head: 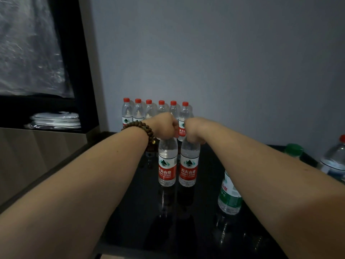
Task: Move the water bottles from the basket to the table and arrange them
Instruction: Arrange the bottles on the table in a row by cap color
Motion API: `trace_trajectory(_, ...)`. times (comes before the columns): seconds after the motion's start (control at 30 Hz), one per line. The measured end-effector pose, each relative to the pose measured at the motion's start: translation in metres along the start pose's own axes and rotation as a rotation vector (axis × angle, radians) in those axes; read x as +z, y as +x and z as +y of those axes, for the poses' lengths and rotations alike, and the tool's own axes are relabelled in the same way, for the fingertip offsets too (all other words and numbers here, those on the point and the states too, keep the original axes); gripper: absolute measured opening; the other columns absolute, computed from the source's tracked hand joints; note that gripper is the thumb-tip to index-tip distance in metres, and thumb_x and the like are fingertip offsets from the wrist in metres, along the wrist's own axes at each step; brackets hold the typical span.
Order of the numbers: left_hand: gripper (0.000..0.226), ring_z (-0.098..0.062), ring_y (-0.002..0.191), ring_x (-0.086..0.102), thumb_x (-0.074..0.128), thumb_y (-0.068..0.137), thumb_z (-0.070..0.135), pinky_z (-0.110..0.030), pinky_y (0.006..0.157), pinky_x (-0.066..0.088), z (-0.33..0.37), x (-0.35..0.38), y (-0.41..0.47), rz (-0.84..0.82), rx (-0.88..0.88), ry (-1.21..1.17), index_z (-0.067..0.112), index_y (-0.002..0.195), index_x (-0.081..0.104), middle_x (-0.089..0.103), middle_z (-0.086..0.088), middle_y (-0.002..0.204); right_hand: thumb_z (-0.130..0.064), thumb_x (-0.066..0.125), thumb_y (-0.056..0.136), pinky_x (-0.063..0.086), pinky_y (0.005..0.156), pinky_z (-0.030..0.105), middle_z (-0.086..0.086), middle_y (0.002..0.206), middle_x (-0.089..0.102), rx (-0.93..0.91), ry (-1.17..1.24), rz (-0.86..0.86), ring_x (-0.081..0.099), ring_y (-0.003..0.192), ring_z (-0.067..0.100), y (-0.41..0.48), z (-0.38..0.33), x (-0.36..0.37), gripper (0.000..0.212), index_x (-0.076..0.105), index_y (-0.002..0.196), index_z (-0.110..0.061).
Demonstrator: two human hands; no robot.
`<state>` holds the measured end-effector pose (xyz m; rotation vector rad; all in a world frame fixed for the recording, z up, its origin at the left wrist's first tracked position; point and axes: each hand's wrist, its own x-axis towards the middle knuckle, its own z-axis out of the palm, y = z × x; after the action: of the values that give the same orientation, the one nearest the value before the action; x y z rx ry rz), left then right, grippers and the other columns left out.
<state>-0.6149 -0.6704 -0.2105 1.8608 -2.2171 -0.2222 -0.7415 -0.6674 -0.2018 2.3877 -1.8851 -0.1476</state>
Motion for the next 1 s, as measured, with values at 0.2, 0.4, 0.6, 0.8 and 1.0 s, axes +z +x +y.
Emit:
trace_trajectory(0.2,0.010,-0.020,0.093,0.061,0.057,0.100,0.014,-0.030,0.081,0.052,0.010,0.012,0.007,0.038,-0.075,-0.004,0.015,0.090,0.060,0.065,-0.008,0.105,-0.008,0.065,0.098,0.056,0.095,0.032,0.011,0.123,0.062,0.002,0.013,-0.010,0.065,0.110,0.022,-0.005,0.001,0.000,0.039,0.058,0.136,-0.008)
trace_trajectory(0.4,0.061,-0.031,0.109,0.066,0.080,0.086,0.013,-0.043,0.094,0.060,0.012,0.002,0.002,-0.155,-0.145,-0.008,0.008,0.140,0.052,0.057,-0.012,0.135,-0.011,0.064,0.099,0.058,0.097,0.038,0.012,0.116,0.063,-0.012,0.080,-0.023,0.067,0.103,0.024,0.003,0.007,0.001,0.034,0.059,0.133,-0.010)
trace_trajectory(0.6,0.063,-0.032,0.114,0.065,0.082,0.086,0.015,-0.045,0.098,0.058,0.011,0.004,0.002,-0.154,-0.122,-0.029,0.010,0.141,0.051,0.058,-0.012,0.137,-0.010,0.067,0.097,0.059,0.095,0.040,0.012,0.120,0.063,-0.028,0.127,-0.041,0.067,0.104,0.026,0.009,0.008,0.003,0.038,0.057,0.134,-0.011)
trace_trajectory(0.8,0.061,-0.028,0.110,0.065,0.082,0.085,0.017,-0.044,0.097,0.058,0.008,0.005,0.004,-0.149,-0.101,-0.068,0.013,0.139,0.053,0.061,-0.008,0.129,-0.006,0.064,0.098,0.058,0.095,0.036,0.010,0.119,0.063,-0.059,0.154,-0.030,0.065,0.105,0.024,0.008,0.008,0.004,0.038,0.057,0.135,-0.010)
trace_trajectory(1.0,0.058,-0.023,0.098,0.065,0.086,0.080,0.020,-0.042,0.089,0.062,-0.001,0.010,0.001,-0.061,-0.107,-0.183,0.017,0.129,0.054,0.061,0.000,0.105,-0.006,0.065,0.096,0.057,0.088,0.034,0.008,0.117,0.061,-0.048,0.202,-0.012,0.063,0.101,0.023,-0.002,0.007,0.003,0.046,0.053,0.140,-0.013)
